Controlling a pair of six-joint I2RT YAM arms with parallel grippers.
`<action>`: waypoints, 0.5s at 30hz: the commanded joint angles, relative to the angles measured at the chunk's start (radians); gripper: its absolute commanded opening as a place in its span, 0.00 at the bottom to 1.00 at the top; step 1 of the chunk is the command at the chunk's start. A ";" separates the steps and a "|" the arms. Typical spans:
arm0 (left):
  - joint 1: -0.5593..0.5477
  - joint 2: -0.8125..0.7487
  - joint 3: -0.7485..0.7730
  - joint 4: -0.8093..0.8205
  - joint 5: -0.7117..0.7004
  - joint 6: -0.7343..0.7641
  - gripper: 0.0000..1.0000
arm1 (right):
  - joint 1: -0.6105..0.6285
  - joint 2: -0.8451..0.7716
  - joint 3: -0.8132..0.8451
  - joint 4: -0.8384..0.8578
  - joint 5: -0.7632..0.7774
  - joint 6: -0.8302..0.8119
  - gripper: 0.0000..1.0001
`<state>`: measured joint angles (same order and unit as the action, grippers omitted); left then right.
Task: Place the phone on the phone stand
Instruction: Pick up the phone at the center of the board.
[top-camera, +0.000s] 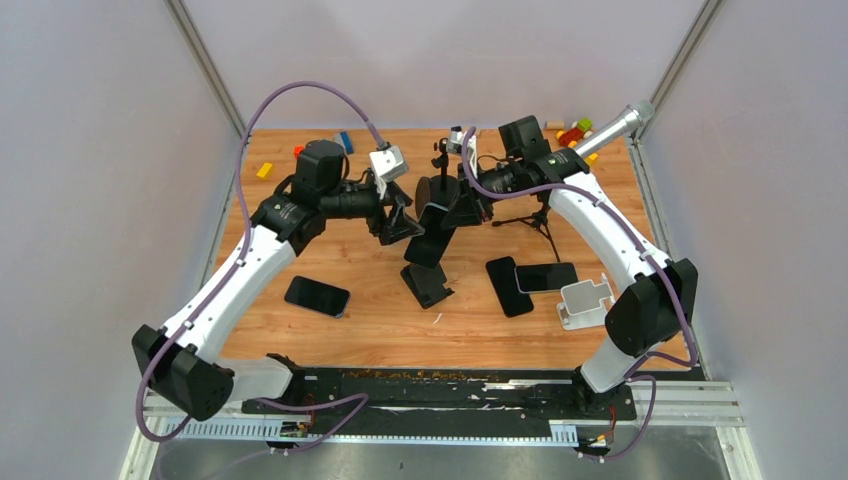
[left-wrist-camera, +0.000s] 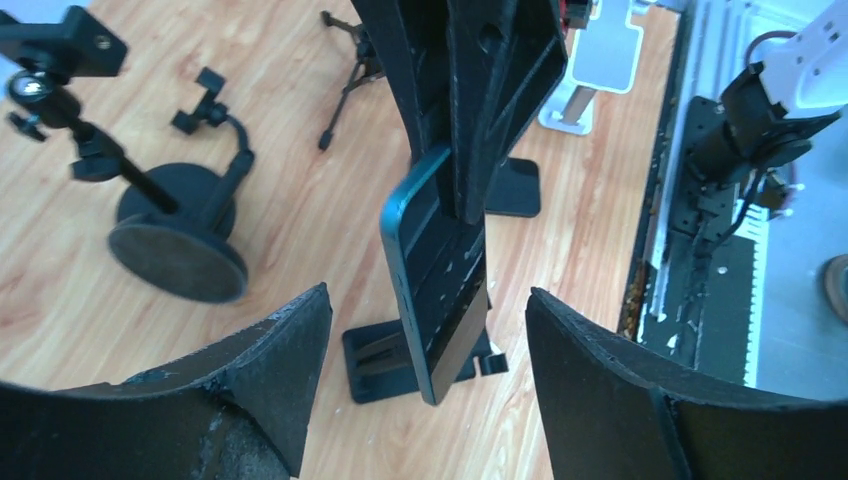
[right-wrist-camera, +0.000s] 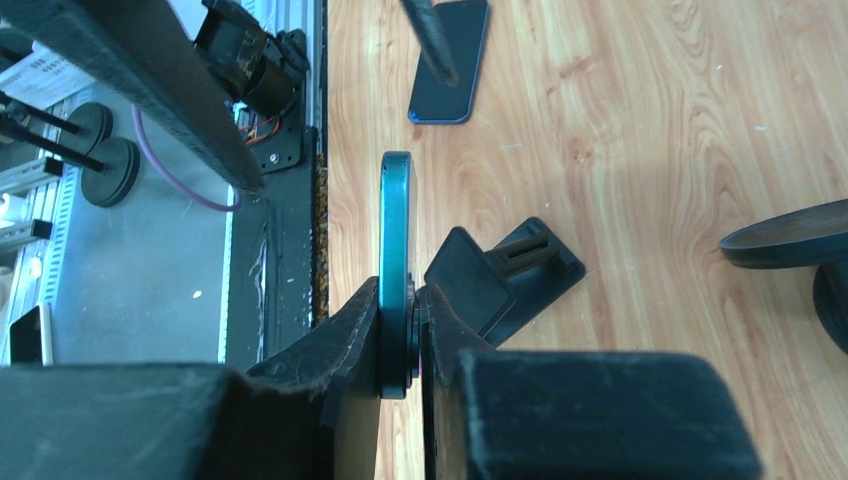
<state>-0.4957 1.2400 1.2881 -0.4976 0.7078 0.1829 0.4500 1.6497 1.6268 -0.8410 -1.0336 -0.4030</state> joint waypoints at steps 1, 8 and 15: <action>-0.002 0.064 0.032 0.096 0.137 -0.088 0.76 | 0.012 -0.045 0.054 -0.105 -0.073 -0.136 0.00; -0.018 0.127 0.031 0.150 0.222 -0.152 0.68 | 0.018 -0.047 0.032 -0.129 -0.087 -0.168 0.00; -0.030 0.160 0.033 0.160 0.249 -0.166 0.51 | 0.023 -0.037 0.018 -0.133 -0.101 -0.172 0.00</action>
<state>-0.5156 1.3933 1.2881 -0.3813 0.9085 0.0406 0.4644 1.6493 1.6283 -0.9859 -1.0550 -0.5404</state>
